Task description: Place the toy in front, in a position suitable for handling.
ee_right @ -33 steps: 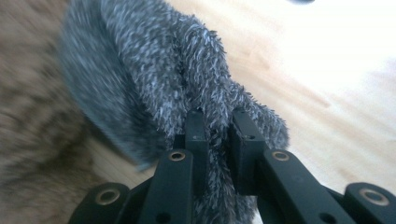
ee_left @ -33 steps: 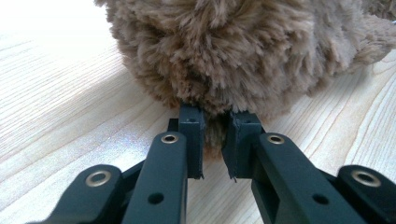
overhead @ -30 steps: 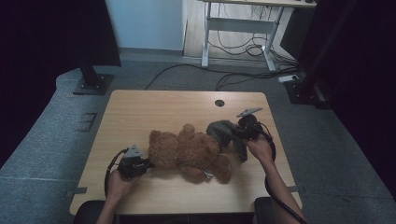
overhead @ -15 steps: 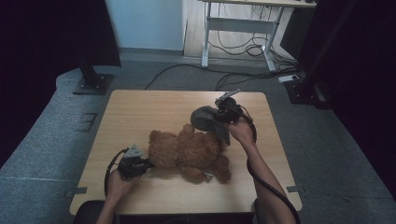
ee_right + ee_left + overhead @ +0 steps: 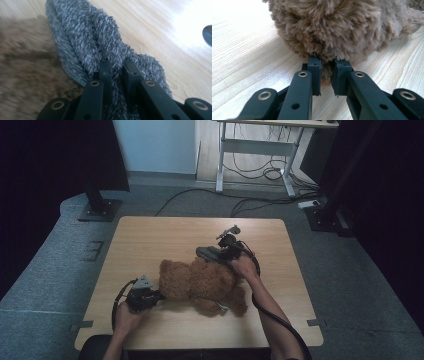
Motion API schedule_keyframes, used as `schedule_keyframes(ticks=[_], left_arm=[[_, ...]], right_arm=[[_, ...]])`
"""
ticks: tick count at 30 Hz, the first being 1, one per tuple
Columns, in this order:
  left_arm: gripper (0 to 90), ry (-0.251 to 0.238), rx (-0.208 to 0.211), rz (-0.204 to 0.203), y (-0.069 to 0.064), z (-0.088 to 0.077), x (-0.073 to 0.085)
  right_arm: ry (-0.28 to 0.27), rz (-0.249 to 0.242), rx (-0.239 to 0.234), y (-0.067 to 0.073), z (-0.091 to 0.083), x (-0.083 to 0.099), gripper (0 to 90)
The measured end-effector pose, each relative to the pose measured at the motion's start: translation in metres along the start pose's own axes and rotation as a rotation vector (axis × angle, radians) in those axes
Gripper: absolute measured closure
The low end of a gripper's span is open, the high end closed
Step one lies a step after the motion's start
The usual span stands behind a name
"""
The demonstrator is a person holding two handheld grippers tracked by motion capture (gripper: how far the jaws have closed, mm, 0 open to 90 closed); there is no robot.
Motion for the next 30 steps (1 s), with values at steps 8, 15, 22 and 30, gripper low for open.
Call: schedule_keyframes(ticks=[8,15,22,30], left_arm=[[78.3,0.005,-0.001,-0.002,0.0,0.001,0.001],[78.3,0.01,-0.004,0.002,-0.001,0.002,0.001],[78.3,0.014,-0.007,0.005,0.0,0.002,0.002],[78.3,0.013,-0.008,0.007,0.0,0.002,0.002]], right_arm=[[-0.003,0.023,0.013,-0.013,-0.003,0.016,79.1],[-0.016,0.064,0.034,-0.03,-0.018,0.032,79.1],[-0.026,0.091,0.055,-0.041,-0.032,0.051,79.1],[-0.008,0.114,0.107,-0.06,-0.043,0.074,79.1]])
Point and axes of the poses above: each handheld gripper's, and its own axes: z roughly forward along the jaws, x roughly out of its underside, y roughly to its left, the point moved 9 cm from there along z, roughly forward along the jaws, and after that the axes turned 4 degrees about z, right-handed, at the moved point
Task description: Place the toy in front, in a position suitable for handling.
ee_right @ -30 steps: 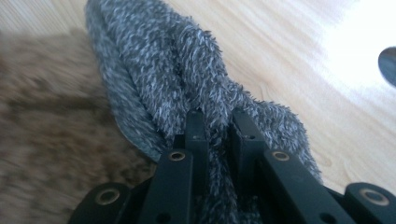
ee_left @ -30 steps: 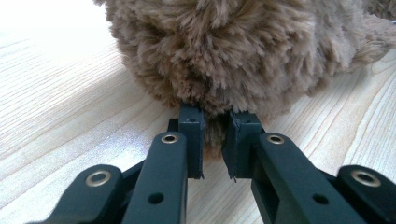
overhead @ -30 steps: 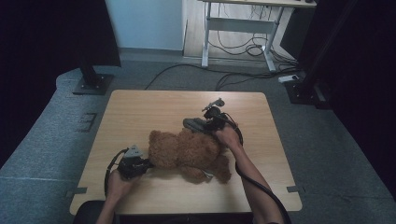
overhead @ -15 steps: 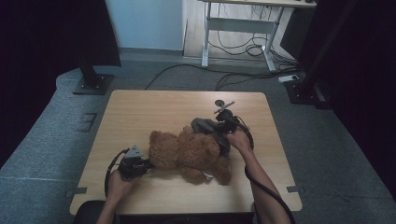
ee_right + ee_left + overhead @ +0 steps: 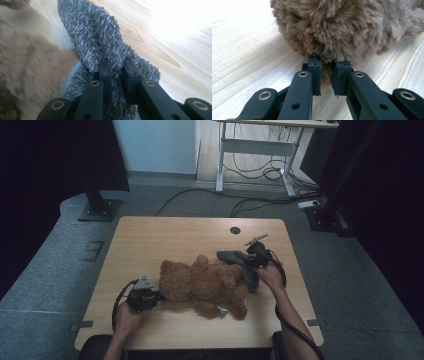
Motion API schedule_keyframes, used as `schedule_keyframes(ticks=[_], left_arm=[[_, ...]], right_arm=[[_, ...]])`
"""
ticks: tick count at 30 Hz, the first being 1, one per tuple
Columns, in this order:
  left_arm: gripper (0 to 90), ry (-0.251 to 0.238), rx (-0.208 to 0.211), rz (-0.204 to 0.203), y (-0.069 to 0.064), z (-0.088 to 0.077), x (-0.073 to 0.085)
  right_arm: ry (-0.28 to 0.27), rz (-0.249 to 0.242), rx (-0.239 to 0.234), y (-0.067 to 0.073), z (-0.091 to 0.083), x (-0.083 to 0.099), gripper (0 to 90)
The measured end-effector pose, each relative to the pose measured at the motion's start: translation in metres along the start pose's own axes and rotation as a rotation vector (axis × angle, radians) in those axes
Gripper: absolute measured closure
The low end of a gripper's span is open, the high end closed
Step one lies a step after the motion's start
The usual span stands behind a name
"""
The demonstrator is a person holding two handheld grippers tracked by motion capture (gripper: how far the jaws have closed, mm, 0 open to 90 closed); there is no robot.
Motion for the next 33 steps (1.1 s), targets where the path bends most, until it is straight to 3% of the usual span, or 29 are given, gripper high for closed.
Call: schedule_keyframes(ticks=[4,10,18,33], left_arm=[[78.2,-0.001,0.0,0.003,0.0,0.0,0.0],[78.2,-0.003,-0.001,0.006,0.0,0.0,0.0],[78.2,-0.002,-0.001,0.006,0.0,0.0,-0.001],[78.2,0.0,0.0,0.008,0.0,0.0,-0.001]], right_arm=[[-0.021,0.028,-0.006,-0.004,-0.011,0.0,79.1],[-0.101,-0.003,-0.034,0.01,-0.04,-0.031,79.1],[-0.164,-0.068,-0.102,0.049,-0.053,-0.072,79.1],[-0.194,-0.177,-0.22,0.122,-0.044,-0.121,79.1]])
Point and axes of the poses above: each handheld gripper's, and its own axes: z roughly forward along the jaws, x roughly out of its underside, y roughly to its left, the point moved 9 cm from there along z, roughly forward along the jaws, and after that the axes turned 4 degrees about z, right-handed, at the moved point
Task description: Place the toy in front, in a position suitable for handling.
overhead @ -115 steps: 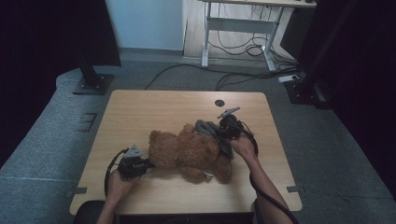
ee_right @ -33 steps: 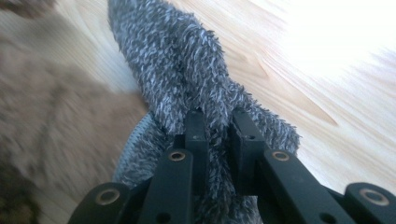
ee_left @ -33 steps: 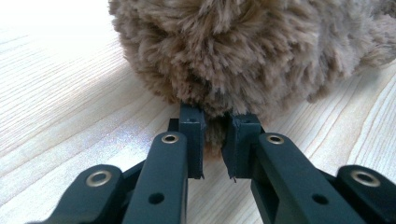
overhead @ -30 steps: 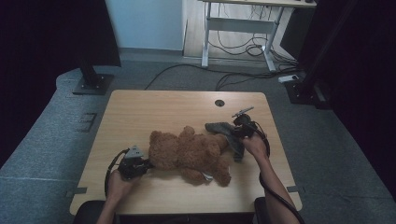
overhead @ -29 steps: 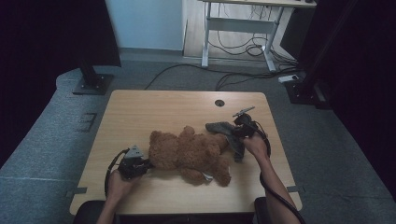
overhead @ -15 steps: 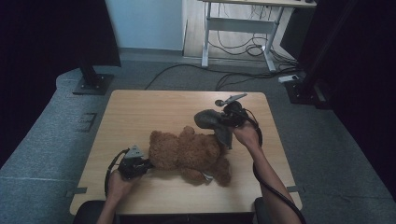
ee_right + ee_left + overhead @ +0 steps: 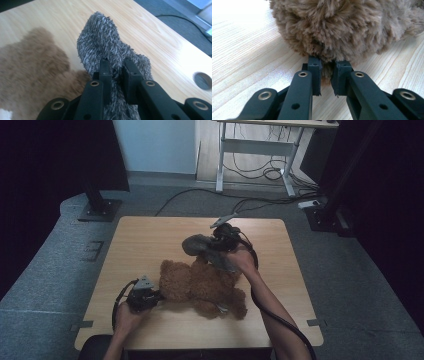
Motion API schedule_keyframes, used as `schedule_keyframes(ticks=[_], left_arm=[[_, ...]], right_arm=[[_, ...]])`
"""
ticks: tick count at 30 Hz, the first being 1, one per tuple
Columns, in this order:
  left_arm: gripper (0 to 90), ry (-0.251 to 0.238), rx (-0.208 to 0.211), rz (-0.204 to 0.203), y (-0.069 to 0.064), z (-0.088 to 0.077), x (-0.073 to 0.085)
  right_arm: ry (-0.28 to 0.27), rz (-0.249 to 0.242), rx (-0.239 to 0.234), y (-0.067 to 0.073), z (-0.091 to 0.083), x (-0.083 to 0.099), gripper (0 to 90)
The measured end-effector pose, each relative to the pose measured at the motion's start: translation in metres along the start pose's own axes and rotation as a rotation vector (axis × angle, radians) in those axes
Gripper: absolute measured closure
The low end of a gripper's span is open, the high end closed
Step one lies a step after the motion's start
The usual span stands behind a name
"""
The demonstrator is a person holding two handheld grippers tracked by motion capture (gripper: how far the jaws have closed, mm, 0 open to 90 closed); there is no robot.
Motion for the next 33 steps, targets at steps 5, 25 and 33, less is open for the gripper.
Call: schedule_keyframes(ticks=[5,25,33], left_arm=[[78.2,0.0,0.001,-0.001,0.0,0.0,0.0],[78.4,-0.002,0.006,-0.007,0.0,0.0,0.0],[78.4,0.0,0.004,-0.004,0.0,0.0,0.0]], right_arm=[[0.031,-0.039,-0.049,0.019,0.022,-0.002,79.1],[0.188,0.027,-0.06,0.004,0.078,0.041,79.1],[0.241,0.061,-0.024,-0.018,0.086,0.058,79.2]])
Point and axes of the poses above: each handheld gripper's, and its own axes: z roughly forward along the jaws, x roughly out of its underside, y roughly to its left, the point moved 9 cm from there along z, roughly forward along the jaws, and after that the axes turned 4 degrees about z, right-handed, at the moved point
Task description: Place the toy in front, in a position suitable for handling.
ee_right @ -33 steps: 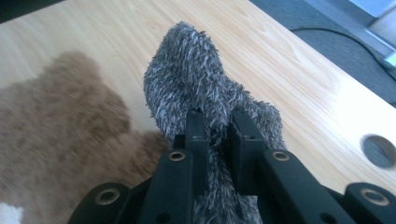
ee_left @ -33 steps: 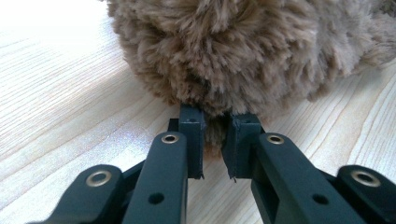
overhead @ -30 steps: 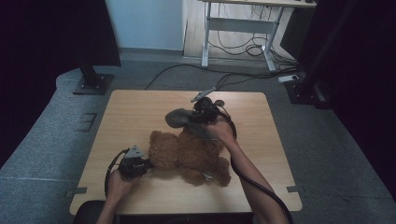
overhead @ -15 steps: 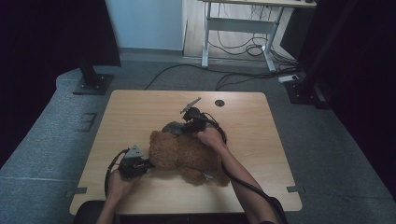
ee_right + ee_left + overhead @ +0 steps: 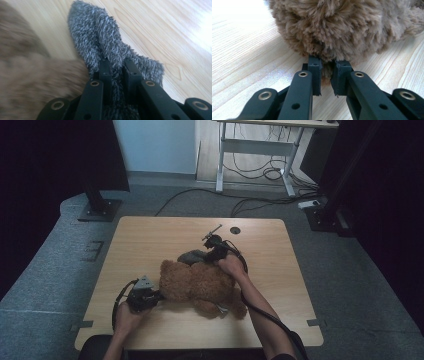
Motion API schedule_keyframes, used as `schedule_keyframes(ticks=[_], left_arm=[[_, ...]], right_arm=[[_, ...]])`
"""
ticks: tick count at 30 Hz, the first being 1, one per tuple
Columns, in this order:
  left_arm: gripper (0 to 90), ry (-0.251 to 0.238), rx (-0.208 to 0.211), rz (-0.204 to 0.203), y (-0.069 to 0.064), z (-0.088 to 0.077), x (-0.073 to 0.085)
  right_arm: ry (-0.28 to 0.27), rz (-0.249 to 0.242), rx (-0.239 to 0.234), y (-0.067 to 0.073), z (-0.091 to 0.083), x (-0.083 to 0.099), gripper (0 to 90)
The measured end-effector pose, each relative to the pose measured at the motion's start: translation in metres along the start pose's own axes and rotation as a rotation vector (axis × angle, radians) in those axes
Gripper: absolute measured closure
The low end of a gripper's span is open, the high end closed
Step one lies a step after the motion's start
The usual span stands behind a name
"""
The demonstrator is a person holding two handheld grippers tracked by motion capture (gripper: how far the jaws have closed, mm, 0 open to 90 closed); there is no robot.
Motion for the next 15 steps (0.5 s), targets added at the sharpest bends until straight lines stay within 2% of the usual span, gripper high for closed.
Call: schedule_keyframes(ticks=[8,11,15], left_arm=[[78.4,-0.001,0.0,0.0,0.0,0.0,0.0],[78.4,-0.001,-0.001,0.001,0.0,0.0,0.0],[78.4,-0.001,-0.003,0.003,0.0,0.0,0.0]], right_arm=[[0.02,0.032,0.021,-0.018,0.003,0.014,79.1],[0.01,0.032,0.035,-0.023,-0.005,0.015,79.1],[-0.027,0.025,0.052,-0.025,-0.024,0.01,79.1]])
Point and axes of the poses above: each handheld gripper's, and its own axes: z roughly forward along the jaws, x roughly out of its underside, y roughly to its left, the point moved 9 cm from there along z, roughly forward along the jaws, and after that the axes turned 4 degrees about z, right-handed, at the moved point
